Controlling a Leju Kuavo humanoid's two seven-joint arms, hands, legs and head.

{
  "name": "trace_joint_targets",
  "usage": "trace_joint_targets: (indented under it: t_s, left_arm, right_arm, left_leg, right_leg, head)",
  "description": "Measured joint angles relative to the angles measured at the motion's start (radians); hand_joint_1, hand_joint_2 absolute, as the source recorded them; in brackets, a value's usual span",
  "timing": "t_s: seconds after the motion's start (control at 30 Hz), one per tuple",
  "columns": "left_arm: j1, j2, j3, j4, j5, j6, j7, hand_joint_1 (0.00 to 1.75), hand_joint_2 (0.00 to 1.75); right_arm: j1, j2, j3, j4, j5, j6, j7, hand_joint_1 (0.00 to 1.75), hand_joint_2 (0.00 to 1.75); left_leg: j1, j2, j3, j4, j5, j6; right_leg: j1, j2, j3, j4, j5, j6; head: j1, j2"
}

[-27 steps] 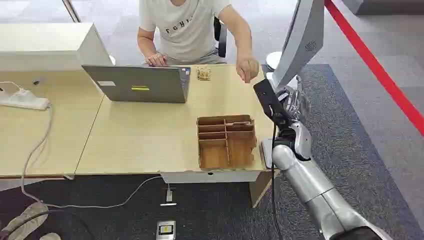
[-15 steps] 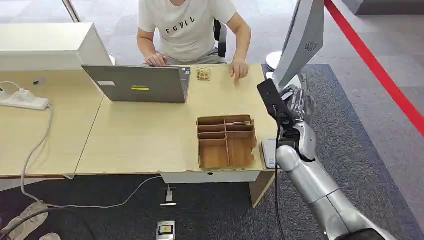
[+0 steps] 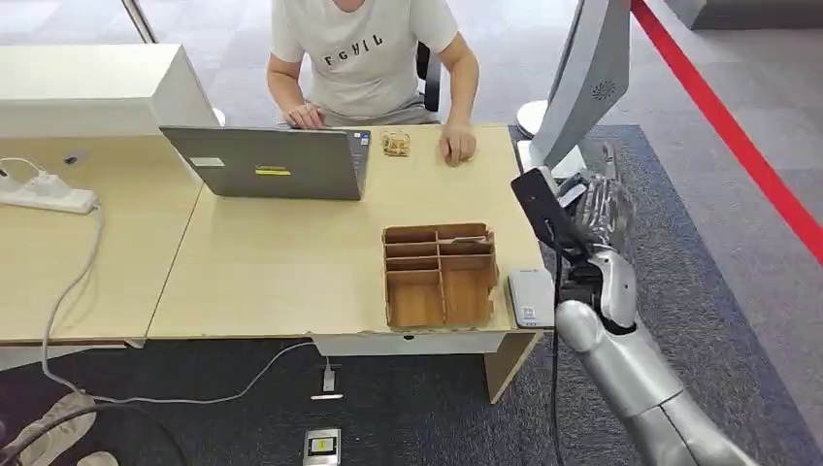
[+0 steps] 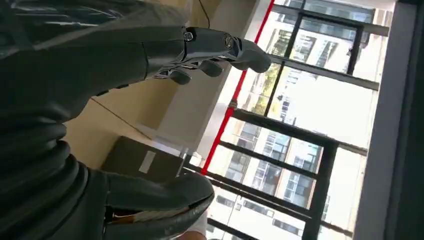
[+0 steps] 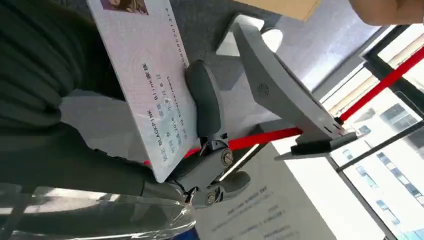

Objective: Pass the card to the sensor for recognition and then transmit it.

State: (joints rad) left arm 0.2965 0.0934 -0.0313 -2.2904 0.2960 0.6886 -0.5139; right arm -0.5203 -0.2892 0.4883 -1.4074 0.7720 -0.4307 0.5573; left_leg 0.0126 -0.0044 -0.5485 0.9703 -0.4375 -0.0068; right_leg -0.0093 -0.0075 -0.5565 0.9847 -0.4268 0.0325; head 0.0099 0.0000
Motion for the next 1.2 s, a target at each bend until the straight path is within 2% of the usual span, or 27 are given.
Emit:
trace_joint_targets:
  t_s: [0.07,0.17,0.27,0.43,0.53,0.63,0.9,1.07,1.2]
  left_arm:
    - [0.001,0.008,0.0,0.0,0.014,0.0,-0.01,0.0,1.75]
    - [0.002,0.024,-0.003,0.0,0.026,0.0,-0.029,0.0,1.75]
    - [0.001,0.034,-0.006,0.0,-0.011,0.0,-0.029,0.0,1.75]
    - [-0.002,0.035,-0.016,-0.025,-0.194,0.0,0.06,0.0,1.75]
    - [-0.007,0.035,-0.032,-0.06,-0.347,0.0,0.149,0.0,1.75]
    - [-0.02,0.035,-0.057,-0.099,-0.449,0.0,0.201,0.0,1.75]
    - [-0.069,0.071,-0.146,-0.164,-0.565,0.0,0.286,0.0,1.75]
    - [-0.1,0.09,-0.199,-0.193,-0.602,0.0,0.328,0.0,1.75]
    - [-0.103,0.099,-0.212,-0.203,-0.563,0.0,0.324,0.0,1.75]
  right_arm:
    - [0.047,-0.021,-0.015,-0.045,0.068,0.015,-0.017,1.75,1.75]
    - [0.133,-0.042,-0.046,-0.111,0.244,0.024,-0.069,1.75,1.75]
    - [0.234,-0.045,-0.079,-0.156,0.391,-0.003,-0.141,1.75,1.75]
    - [0.295,-0.021,-0.089,-0.123,0.525,-0.099,-0.232,1.75,1.75]
    - [0.282,0.022,-0.081,-0.044,0.592,-0.148,-0.27,1.75,1.75]
    - [0.258,0.069,-0.058,0.044,0.634,-0.174,-0.281,1.75,1.75]
    - [0.207,0.144,-0.017,0.236,0.719,-0.188,-0.264,1.75,1.75]
    - [0.186,0.168,-0.009,0.327,0.755,-0.188,-0.261,1.75,1.75]
    - [0.181,0.187,0.004,0.381,0.772,-0.188,-0.251,1.75,1.75]
  left_leg:
    - [0.0,0.0,0.0,0.0,0.0,0.0]
    - [0.0,0.0,0.0,0.0,-0.001,0.0]
    - [0.0,-0.001,-0.001,0.0,-0.002,0.0]
    - [0.0,0.0,-0.001,-0.001,-0.002,0.0]
    - [0.0,0.0,-0.001,-0.001,-0.001,0.0]
    - [0.0,0.0,-0.001,-0.001,0.0,0.0]
    - [0.0,0.0,-0.001,-0.001,0.0,-0.001]
    - [0.0,0.0,-0.001,-0.001,-0.001,0.0]
    - [0.0,0.0,-0.001,-0.001,-0.001,0.0]
  right_leg:
    - [0.0,0.0,0.0,0.0,0.0,0.0]
    - [0.0,0.0,0.0,0.0,-0.001,0.0]
    - [0.0,0.0,0.0,0.0,-0.001,0.0]
    - [0.0,0.0,0.0,0.0,-0.001,-0.001]
    - [0.0,0.0,0.001,0.0,-0.001,-0.001]
    - [0.0,0.0,0.001,0.001,-0.001,-0.001]
    - [0.0,0.0,0.0,0.001,-0.001,-0.001]
    - [0.0,0.0,0.0,0.001,-0.001,-0.001]
    - [0.0,0.0,0.0,0.001,-0.001,-0.001]
  head:
    - [0.0,0.0]
    - [0.0,0.0]
    - [0.0,0.0]
    - [0.0,0.0]
    - [0.0,0.0]
    - [0.0,0.0]
    - [0.0,0.0]
    - [0.0,0.0]
    - [0.0,0.0]
